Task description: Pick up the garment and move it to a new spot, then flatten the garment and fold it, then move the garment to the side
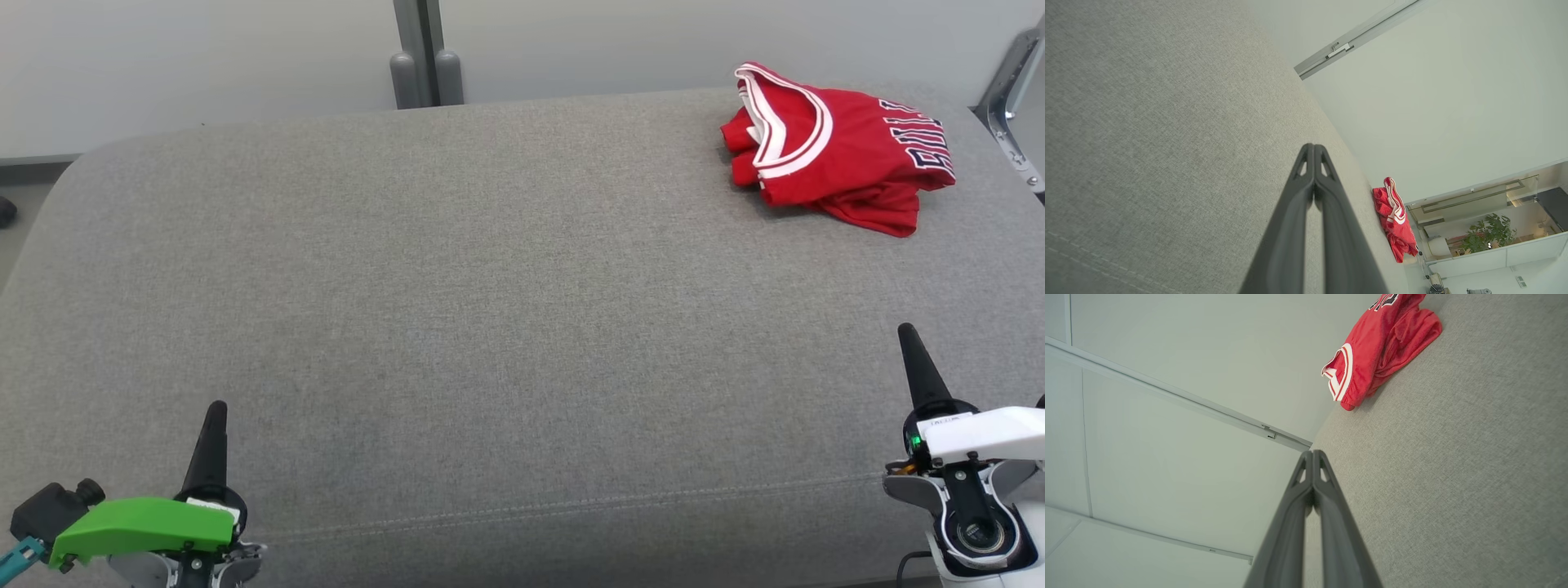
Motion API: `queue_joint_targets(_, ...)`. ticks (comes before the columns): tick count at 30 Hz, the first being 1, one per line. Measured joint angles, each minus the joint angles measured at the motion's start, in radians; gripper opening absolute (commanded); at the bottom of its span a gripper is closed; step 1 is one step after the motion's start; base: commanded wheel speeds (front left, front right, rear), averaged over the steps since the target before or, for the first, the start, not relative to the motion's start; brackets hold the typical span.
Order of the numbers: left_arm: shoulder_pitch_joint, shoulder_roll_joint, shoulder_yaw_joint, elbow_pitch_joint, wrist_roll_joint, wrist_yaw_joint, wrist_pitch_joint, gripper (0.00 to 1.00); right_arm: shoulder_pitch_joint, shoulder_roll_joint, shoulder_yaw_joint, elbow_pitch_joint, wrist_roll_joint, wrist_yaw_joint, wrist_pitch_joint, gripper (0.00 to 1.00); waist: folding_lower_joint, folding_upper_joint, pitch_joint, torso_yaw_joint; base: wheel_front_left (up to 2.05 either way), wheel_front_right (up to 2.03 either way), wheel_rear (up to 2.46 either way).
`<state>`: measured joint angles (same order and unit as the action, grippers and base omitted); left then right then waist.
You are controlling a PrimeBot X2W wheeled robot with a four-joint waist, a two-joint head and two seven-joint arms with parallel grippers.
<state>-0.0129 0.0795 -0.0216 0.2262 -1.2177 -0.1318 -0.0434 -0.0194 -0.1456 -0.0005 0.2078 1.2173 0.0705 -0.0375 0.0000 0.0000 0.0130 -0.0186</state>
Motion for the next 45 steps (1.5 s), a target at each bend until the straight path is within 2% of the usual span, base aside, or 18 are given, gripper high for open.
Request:
queue_joint_targets(34, -0.034, -0.011, 0.053, 0.048, -0.393, 0.0, 0.114, 0.0, -0.035, 0.083, -0.096, 0.065, 0.382, 0.044, 0.114, 0.0, 0.0, 0.0, -0.01, 0.018, 0.0, 0.0, 0.0)
queue_joint_targets(45, -0.044, -0.012, 0.057, 0.052, -0.409, 0.0, 0.119, 0.0, -0.035, 0.085, -0.103, 0.072, 0.403, 0.047, 0.122, 0.0, 0.0, 0.0, -0.01, 0.019, 0.0, 0.0, 0.0)
